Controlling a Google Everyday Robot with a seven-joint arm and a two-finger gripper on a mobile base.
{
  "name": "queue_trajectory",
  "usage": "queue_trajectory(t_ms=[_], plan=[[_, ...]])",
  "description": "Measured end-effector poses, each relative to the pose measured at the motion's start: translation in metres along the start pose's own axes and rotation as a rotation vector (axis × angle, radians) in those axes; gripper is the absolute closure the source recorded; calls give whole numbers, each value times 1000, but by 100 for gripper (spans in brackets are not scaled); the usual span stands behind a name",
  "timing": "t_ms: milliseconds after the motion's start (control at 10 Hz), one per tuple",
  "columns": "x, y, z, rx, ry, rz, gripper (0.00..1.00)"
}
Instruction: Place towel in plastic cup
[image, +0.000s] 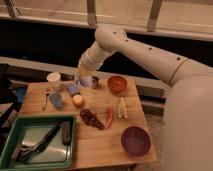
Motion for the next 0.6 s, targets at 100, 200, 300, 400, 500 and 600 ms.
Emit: queue_trajectory(t_ms=[100,200,300,400,500,600], plan=[[0,0,-1,-1,-1,-1,90],[1,3,1,-7,1,-20,90],[3,15,3,-18,4,-57,90],[6,29,9,-28,12,-95,90],[9,46,18,-36,23,-127,90],[14,69,39,-51,55,-170,90]])
